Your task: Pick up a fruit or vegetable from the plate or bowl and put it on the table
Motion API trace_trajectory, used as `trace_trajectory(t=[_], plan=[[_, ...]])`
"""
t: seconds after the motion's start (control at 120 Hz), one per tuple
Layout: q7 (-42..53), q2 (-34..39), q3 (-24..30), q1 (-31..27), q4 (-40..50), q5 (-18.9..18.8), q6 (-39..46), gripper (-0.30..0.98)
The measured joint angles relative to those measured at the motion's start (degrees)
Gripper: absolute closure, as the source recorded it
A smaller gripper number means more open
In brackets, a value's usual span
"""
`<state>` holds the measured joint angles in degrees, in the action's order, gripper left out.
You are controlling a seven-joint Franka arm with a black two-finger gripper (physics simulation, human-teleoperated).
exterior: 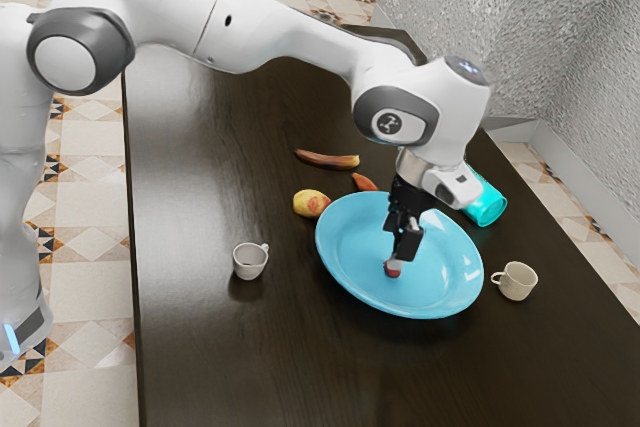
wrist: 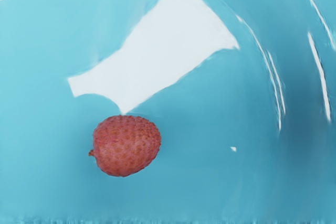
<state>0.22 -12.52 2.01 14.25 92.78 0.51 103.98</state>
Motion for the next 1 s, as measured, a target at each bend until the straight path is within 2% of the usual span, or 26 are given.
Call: trace_trajectory(t=[0.275, 0.833, 1.0], plan=[[0.82, -0.35, -0.7, -0.03, 2.9, 0.45, 2.15, 0.0], [3.05, -2.13, -0.63, 0.13, 2.87, 0.3, 7.16, 0.0], [3.74, -2.11, -2.02, 0.0, 2.87, 0.29, 7.83, 0.0]])
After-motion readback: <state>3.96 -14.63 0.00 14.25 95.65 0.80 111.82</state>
